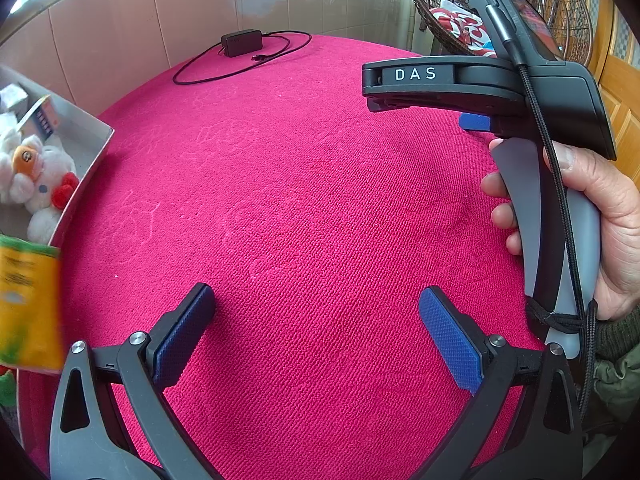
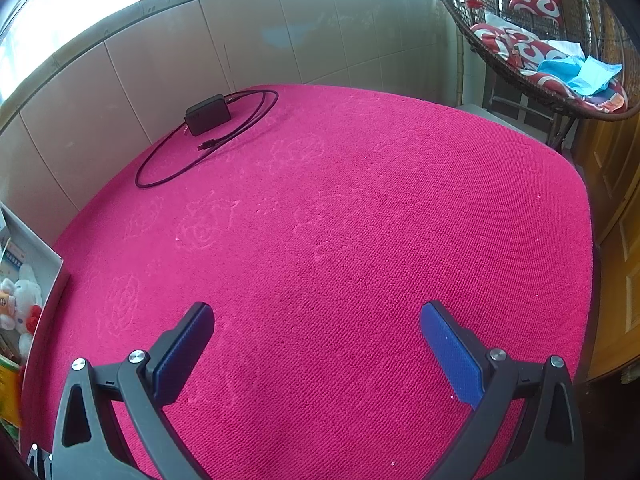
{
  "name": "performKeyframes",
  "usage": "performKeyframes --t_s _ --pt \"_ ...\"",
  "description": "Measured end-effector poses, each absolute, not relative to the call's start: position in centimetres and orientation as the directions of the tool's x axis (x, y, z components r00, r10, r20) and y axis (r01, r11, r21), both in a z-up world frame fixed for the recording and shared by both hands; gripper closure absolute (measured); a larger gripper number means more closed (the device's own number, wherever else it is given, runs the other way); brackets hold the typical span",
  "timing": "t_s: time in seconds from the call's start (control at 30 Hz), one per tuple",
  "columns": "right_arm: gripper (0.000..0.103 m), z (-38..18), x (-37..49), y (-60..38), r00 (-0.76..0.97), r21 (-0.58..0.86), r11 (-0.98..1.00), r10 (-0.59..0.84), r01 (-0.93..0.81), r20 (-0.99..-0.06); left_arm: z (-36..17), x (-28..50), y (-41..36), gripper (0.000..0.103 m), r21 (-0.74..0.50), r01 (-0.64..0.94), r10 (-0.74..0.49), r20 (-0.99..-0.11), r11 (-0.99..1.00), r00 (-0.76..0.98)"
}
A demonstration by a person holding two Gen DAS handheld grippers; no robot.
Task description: Organize objects
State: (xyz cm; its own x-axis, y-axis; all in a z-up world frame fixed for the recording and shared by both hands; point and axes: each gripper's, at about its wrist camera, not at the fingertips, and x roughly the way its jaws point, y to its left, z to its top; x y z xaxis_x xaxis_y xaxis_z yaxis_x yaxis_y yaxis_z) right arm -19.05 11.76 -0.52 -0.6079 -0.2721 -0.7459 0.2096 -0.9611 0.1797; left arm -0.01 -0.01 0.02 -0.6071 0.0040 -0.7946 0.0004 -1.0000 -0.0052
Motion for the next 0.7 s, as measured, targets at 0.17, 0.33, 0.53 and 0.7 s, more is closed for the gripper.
performKeyframes --t_s 0.17,0.33,0.53,0.7 --pt "0.0 -0.52 -19.03 11.67 -0.608 0.176 -0.962 -0.269 0.21 -0.747 0.06 0.01 -0.02 0.0 -0.005 0.0 0.004 -0.795 -1.0 -0.607" --pt "0.0 -0.45 -19.05 11.58 -0.606 0.176 -0.962 -0.269 0.21 -0.748 0.15 0.0 -0.08 0.0 -0.005 0.0 0.004 -0.795 -1.0 -0.607" --pt "0.0 -0.47 -19.01 11.55 -0.607 0.178 -0.961 -0.271 0.211 -0.747 0.09 0.03 -0.21 0.0 -0.005 0.0 0.004 -0.795 -1.0 -0.607" --pt "0.0 -0.44 -19.01 11.4 -0.61 0.167 -0.963 -0.263 0.211 -0.748 0.09 0.47 -0.45 0.0 -0.004 0.0 0.004 -0.795 -1.0 -0.607"
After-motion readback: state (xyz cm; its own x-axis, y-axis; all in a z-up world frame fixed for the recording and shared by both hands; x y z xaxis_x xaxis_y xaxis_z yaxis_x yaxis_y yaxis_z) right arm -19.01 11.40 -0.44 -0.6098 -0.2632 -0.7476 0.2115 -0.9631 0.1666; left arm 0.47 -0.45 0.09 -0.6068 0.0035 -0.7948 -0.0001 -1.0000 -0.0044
